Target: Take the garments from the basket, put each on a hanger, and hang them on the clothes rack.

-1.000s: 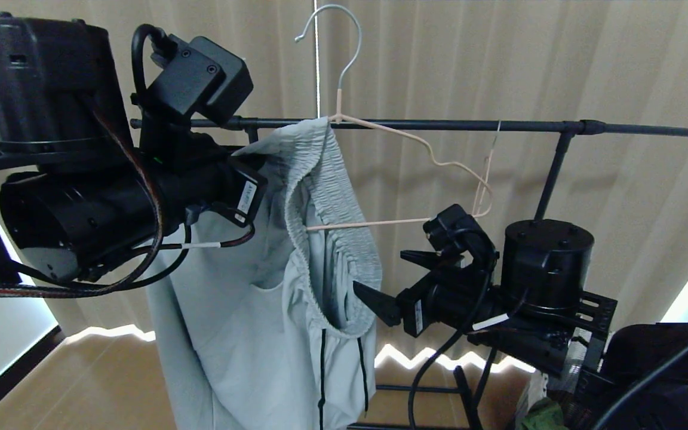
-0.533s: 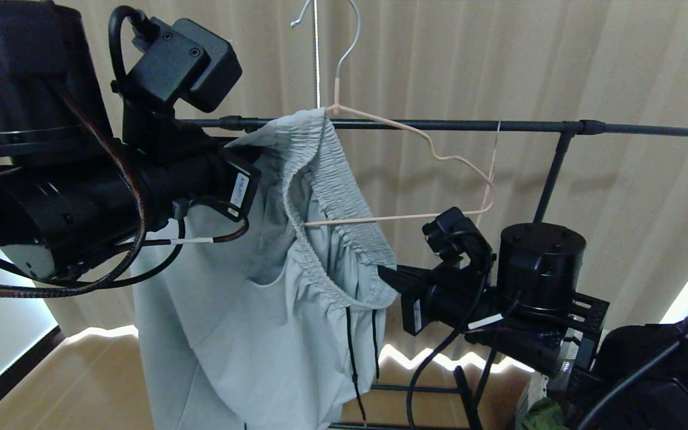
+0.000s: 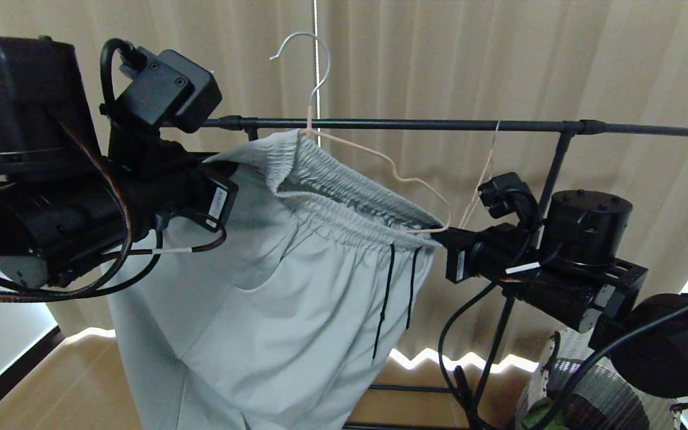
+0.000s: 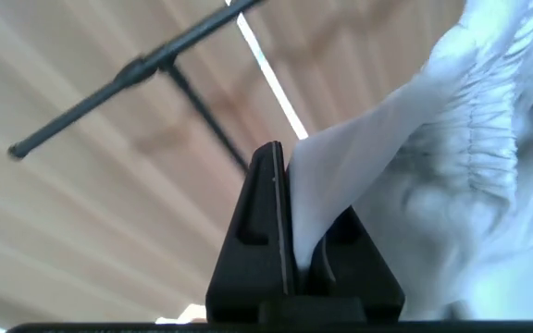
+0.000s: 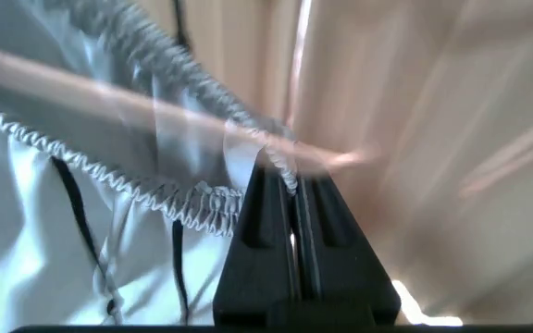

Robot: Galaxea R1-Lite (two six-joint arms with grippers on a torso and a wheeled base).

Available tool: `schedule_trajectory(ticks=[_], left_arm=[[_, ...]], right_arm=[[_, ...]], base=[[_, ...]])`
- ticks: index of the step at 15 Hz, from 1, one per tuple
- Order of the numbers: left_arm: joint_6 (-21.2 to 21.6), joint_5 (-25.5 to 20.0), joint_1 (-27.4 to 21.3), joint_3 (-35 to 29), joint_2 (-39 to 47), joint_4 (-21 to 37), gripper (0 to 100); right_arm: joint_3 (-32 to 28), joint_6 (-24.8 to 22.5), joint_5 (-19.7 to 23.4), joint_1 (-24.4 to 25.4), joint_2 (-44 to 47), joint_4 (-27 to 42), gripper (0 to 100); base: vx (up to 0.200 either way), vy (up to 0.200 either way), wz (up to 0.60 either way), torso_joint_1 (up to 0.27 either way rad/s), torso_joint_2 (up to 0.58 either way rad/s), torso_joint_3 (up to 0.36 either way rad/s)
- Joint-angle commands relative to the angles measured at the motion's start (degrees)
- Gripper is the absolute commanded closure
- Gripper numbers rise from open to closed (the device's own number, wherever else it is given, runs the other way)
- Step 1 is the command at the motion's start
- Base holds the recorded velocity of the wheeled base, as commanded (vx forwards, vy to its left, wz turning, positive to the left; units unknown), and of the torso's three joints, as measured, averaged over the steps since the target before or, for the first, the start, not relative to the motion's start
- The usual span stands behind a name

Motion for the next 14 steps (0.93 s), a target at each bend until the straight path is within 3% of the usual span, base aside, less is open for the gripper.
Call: schedule_trajectory(ticks=[1, 5, 8, 14], left_arm=[[1.5, 0.1, 2.2, 2.6, -0.5, 0.1, 100], [9.5, 0.1, 7.2, 6.5, -1.4, -1.0, 100], [10.0, 0.0, 7.8, 8.5, -1.4, -2.7, 100], [17.2, -0.1, 7.8, 15.0, -1.6, -6.3, 100]], right_arm=[[-1.3, -0.1, -0.1, -1.8, 0.0, 0.0, 100], [-2.4, -0.2, -0.1, -2.1, 0.4, 0.1, 100], [-2.9, -0.2, -0.1, -2.4, 0.4, 0.2, 100], [-4.5, -0.2, 0.0, -2.2, 0.1, 0.8, 100]], base=[[0.000, 0.000, 0.00, 0.000, 0.00, 0.000], [0.000, 0.000, 0.00, 0.000, 0.00, 0.000], [0.000, 0.000, 0.00, 0.000, 0.00, 0.000], [0.000, 0.000, 0.00, 0.000, 0.00, 0.000]])
